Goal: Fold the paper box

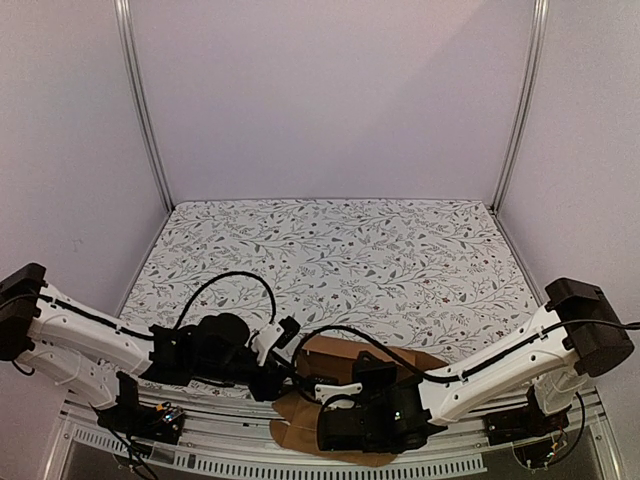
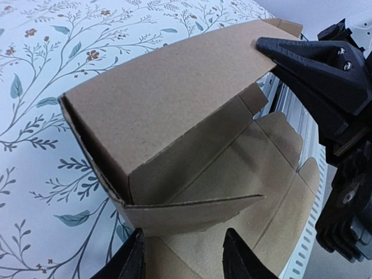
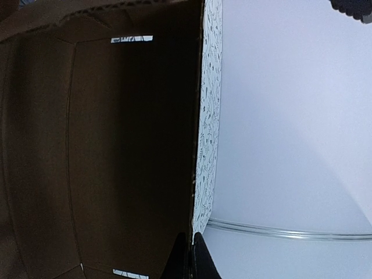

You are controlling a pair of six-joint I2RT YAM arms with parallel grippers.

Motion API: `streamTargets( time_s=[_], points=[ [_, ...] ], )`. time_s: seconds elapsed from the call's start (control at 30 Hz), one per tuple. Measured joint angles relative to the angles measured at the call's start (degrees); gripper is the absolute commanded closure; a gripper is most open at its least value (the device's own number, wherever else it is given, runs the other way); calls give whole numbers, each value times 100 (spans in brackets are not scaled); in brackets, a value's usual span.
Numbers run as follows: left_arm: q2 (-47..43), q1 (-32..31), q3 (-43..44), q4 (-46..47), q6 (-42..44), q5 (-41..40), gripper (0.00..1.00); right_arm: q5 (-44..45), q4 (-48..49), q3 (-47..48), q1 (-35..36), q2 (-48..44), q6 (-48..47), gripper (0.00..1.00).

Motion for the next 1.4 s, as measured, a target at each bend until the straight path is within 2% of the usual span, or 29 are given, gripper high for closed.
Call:
streamTargets(
  time_s=[0.27,0.4,0.7,1.0,1.23,1.4],
  points=[
    [273,-48,0,205,79,-74,68,61,42,-68,44,2,118,100],
    [363,-61,7,199,101,-358,72,83,37,-68,85,2,173,100],
    [811,-197,356,146,133,-1401,68,114,7,-68,168,2,334,100],
    [1049,-295,444,264,225,-1843,66,120,-68,-63,225,2,490,100],
    [1064,-433,450,284,299,-2170,70,125,-131,-42,302,50,671,100],
    [1134,-525,463,328,343,-2424,78,122,-175,42,321,181,835,100]
  ],
)
